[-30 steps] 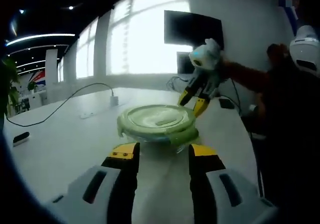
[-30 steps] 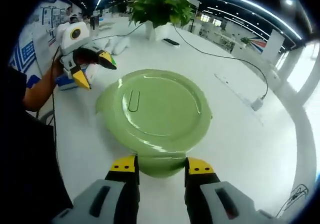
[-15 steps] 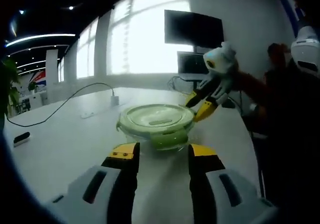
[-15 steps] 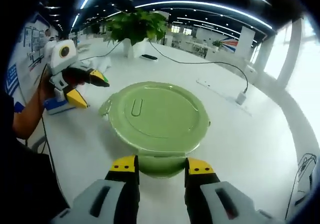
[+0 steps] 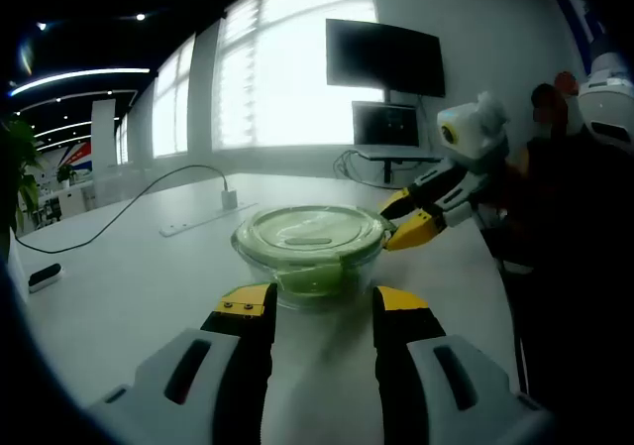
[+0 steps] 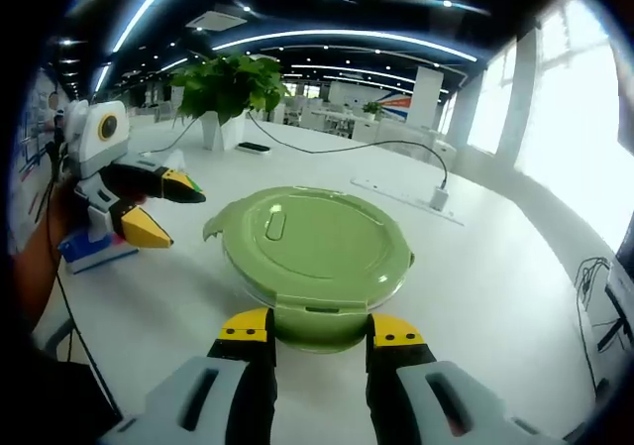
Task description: Open container latches remove lid place lid upside down on tabletop take tomato from container place on tabletop
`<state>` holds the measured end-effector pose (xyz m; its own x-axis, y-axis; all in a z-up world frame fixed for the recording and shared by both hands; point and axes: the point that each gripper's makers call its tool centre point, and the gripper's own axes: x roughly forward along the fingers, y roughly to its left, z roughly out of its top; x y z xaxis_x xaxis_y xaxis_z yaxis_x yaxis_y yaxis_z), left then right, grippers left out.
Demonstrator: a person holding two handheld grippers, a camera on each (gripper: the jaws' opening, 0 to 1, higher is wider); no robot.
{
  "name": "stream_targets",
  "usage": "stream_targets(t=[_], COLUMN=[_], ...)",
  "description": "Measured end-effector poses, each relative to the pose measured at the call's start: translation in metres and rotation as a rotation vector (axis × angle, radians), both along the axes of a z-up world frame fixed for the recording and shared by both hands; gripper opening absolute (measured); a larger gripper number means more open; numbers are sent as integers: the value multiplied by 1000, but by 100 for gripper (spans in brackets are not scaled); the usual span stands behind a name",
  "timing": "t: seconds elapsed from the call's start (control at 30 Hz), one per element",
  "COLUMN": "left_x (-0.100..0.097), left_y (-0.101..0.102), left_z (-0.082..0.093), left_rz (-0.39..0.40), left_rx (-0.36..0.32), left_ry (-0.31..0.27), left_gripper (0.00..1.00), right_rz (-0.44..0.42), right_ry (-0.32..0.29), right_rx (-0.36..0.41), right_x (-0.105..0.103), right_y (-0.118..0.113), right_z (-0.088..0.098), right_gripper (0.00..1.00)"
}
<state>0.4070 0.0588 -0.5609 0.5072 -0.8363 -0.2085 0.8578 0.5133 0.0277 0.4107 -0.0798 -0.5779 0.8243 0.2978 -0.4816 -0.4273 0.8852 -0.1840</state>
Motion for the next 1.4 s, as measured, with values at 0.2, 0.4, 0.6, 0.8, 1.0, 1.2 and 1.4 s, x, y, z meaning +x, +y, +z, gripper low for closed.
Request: stream_targets(t=[0.2,0.4,0.6,0.8,1.0,1.2,1.4], left_x=[0,0,0,0,-1,0,0], left_y=[1,1,1,1,1,2,2], left_z=[0,1,1,1,2,4,5], left_rz=[-1,-1,-1,0,-3,1,1], left_rx=[-2,-6,-6,-10,-15,-27,-22], left_ry=[-1,-1,-1,0,-1,-6,-9], left_gripper=[36,36,36,36,36,36,36], right_rz=[-23,-21,25,73,152,167,140], right_ry=[-49,-110,-120,-132,-148,-117,-92], right_rx=[41,82,138,155,223,299,379], right_x=[-8,-14,-20,-23,-27,-28,-18], right_y=[3,7,12,17,18,14,-5], right_z=[3,5,7,7,11,15,13], right_gripper=[31,31,31,30,32,32,29])
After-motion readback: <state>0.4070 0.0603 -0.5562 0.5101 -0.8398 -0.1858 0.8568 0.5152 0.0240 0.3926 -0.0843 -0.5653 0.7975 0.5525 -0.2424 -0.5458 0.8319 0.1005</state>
